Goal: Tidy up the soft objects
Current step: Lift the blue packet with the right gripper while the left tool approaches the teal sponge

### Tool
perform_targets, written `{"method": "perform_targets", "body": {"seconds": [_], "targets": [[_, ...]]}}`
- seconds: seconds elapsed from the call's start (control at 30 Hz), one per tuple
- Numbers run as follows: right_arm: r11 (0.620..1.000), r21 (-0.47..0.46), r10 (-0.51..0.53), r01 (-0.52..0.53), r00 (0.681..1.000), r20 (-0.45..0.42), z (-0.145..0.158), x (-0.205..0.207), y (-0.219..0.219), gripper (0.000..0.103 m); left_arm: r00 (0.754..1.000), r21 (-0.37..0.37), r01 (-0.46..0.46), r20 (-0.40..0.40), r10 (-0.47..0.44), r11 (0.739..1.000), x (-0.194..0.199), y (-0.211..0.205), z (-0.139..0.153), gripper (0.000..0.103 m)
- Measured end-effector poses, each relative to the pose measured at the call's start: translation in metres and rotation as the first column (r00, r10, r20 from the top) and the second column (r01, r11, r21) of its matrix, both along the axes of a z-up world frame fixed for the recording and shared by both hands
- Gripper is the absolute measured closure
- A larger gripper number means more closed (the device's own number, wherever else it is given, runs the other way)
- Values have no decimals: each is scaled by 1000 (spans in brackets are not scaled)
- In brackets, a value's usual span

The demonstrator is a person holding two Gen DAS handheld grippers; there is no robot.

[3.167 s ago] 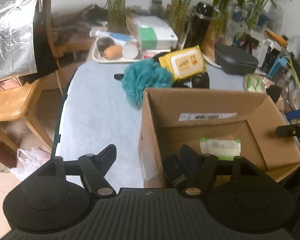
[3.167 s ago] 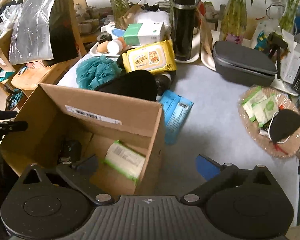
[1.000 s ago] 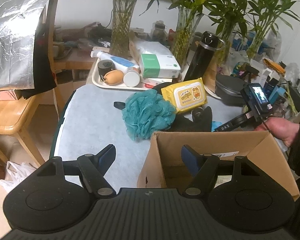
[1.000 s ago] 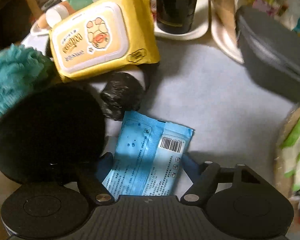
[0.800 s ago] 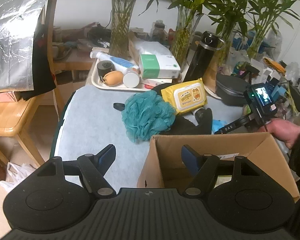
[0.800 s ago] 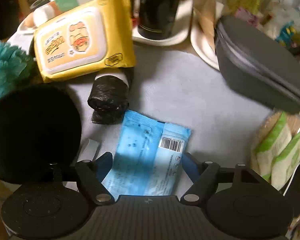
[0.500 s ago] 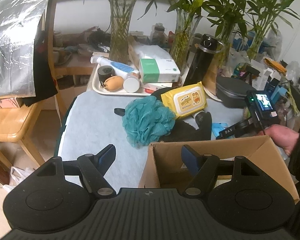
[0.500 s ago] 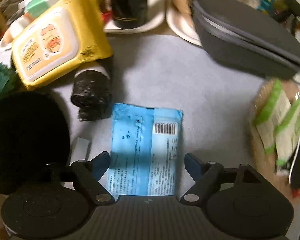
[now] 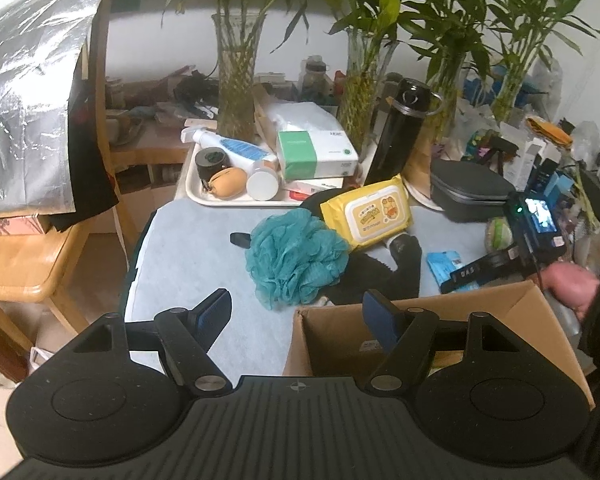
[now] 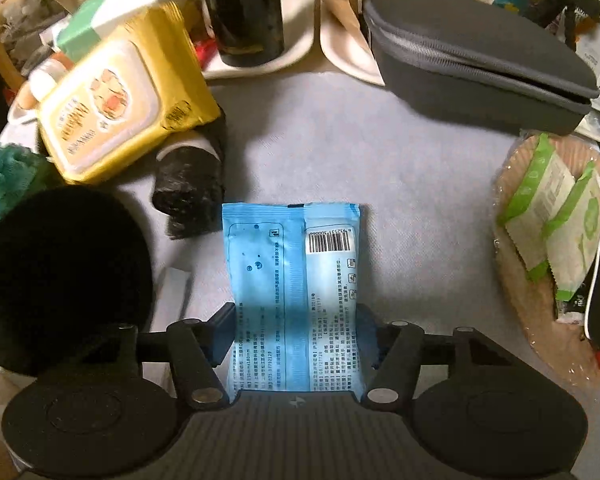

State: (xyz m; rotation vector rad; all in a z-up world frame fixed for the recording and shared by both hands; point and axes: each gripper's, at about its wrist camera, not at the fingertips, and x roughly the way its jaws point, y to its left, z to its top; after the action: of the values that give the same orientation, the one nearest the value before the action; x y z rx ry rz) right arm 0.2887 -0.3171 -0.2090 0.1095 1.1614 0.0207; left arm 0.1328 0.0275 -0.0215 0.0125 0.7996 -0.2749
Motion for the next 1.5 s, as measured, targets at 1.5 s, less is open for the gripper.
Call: {"method": "perform_targets", "body": {"seconds": [1.5], "targets": [[982,32,169,-188,936,307,153,-122,-6,38,984,26,171,-48,-170,985,117,-4,-87,32]]}}
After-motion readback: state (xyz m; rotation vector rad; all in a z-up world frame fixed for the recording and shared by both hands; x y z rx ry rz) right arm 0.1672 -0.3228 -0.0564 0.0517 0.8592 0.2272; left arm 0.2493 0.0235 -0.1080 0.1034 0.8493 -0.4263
